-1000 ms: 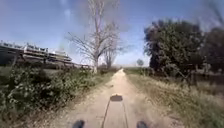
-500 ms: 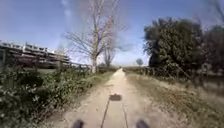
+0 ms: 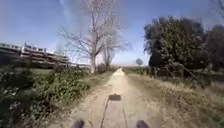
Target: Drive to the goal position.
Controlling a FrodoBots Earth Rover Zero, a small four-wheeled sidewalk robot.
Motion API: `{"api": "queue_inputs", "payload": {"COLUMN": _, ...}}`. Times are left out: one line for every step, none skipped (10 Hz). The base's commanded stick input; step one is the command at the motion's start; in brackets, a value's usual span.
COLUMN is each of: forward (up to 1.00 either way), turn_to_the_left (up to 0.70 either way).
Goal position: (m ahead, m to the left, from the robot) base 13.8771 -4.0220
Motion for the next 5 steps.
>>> {"api": "queue_inputs", "payload": {"forward": 0.7, "turn_to_the_left": 0.0}}
{"api": "queue_inputs", "payload": {"forward": 0.7, "turn_to_the_left": 0.0}}
{"api": "queue_inputs", "payload": {"forward": 0.7, "turn_to_the_left": 0.0}}
{"api": "queue_inputs", "payload": {"forward": 0.7, "turn_to_the_left": 0.0}}
{"api": "queue_inputs", "payload": {"forward": 0.7, "turn_to_the_left": 0.0}}
